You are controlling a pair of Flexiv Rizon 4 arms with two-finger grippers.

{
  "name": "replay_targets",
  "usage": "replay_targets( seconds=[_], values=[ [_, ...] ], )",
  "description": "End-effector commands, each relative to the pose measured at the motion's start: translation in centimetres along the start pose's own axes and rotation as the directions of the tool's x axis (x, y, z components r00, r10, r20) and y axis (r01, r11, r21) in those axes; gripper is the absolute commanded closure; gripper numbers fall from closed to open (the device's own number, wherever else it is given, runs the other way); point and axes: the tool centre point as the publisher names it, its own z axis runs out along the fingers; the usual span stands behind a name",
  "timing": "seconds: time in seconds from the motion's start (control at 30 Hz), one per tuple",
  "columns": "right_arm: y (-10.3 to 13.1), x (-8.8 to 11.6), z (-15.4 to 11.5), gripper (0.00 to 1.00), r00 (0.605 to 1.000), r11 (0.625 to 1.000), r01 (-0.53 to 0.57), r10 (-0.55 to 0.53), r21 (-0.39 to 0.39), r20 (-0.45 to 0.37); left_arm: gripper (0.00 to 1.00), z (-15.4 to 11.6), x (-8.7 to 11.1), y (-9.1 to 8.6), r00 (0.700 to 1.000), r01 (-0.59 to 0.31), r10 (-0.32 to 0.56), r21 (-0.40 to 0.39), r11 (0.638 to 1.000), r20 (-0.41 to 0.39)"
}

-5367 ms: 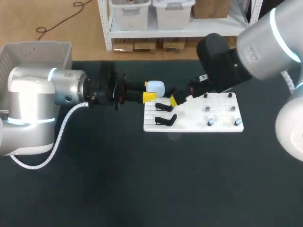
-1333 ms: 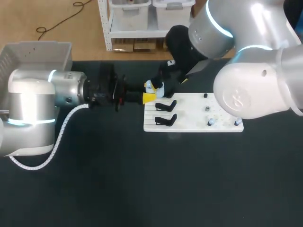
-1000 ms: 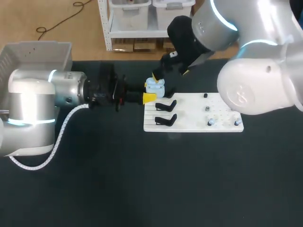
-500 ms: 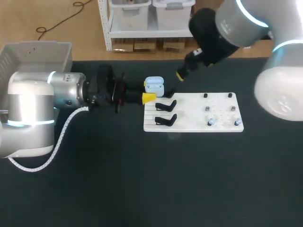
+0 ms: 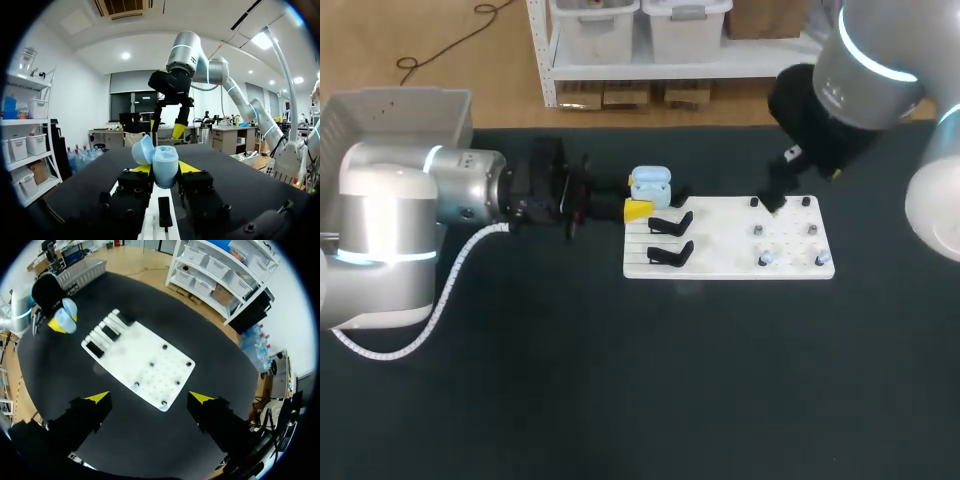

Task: Pick up each earbud case from the left stands, insert the matching earbuds, close the lid, and place the case in the box.

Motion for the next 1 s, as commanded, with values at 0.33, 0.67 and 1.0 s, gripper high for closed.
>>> replay_targets(
  seconds=[0.33,0.67,1.0],
  values=[
    [-1.0,4.1,2.8,0.0,0.991,0.999,-0.011,0.018,0.054,-0.132,1.0,0.1,0.2,0.1,1.0,0.014,-0.014,0.003,1.0,-0.004],
    [-1.1,6.3,4.2,0.36,0.98,0.999,-0.003,0.014,0.054,-0.199,1.0,0.1,0.2,0.1,1.0,0.014,-0.014,0.003,1.0,-0.004],
    [-1.0,6.8,6.0,0.39,0.972,0.999,0.008,0.003,0.046,-0.233,1.0,0.1,0.2,0.1,1.0,0.014,-0.014,0.003,1.0,-0.004]
  ],
)
